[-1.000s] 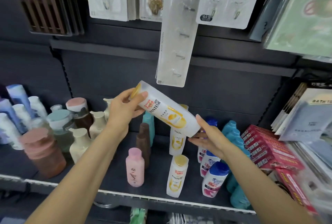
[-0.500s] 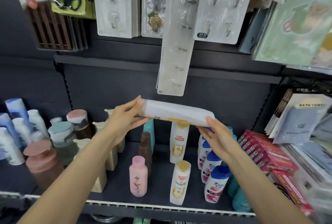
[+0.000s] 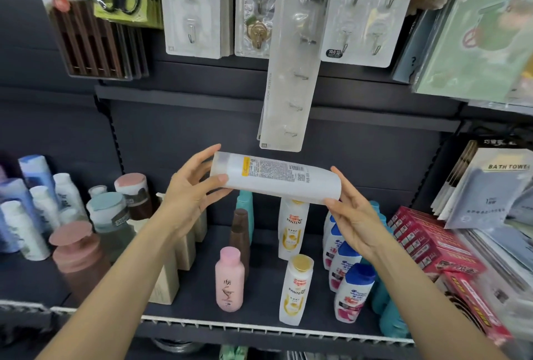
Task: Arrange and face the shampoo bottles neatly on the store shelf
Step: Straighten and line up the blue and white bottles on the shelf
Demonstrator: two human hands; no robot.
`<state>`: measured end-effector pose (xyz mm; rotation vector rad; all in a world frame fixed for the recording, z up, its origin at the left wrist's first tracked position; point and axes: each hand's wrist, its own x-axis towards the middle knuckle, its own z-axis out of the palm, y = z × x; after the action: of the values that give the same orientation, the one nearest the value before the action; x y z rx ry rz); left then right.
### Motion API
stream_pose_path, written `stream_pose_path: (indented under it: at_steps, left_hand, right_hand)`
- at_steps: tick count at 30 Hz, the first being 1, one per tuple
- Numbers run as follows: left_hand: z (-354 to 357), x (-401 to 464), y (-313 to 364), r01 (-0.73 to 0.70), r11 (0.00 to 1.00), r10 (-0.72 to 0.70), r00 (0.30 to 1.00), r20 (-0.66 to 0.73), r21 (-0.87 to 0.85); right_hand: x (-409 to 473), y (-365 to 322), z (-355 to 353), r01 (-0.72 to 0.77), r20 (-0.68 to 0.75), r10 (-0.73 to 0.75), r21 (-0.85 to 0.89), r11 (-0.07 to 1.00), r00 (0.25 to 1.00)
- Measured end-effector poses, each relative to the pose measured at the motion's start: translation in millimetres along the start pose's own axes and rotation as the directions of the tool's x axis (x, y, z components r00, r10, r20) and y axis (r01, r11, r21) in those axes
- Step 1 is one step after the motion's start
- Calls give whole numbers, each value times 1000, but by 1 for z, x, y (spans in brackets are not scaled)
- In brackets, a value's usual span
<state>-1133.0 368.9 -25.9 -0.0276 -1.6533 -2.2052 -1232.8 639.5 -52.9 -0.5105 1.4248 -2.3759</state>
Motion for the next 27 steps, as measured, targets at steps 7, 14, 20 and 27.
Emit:
stream_pose_path:
  at_steps: [7,14,20,27]
  left_hand:
    - [-1,0,4,-21,999,21,1000,3,40]
    - [3,3,-3,-38,975,28,998,49,221]
    - [21,10,-5,-109,906,114,993,11,409]
    - [57,24,-5,-98,842,177,979,-100,531]
  right_hand:
    - [0,6,-1,1,-8,-1,-23,1000,1000]
    - [-3,10,-5,-59,-138,63,36,998,988]
    - [-3,11,-8,-133,-252,121,-31,991,960]
    - [7,23,-20,-253,-293,199,-158,955,935]
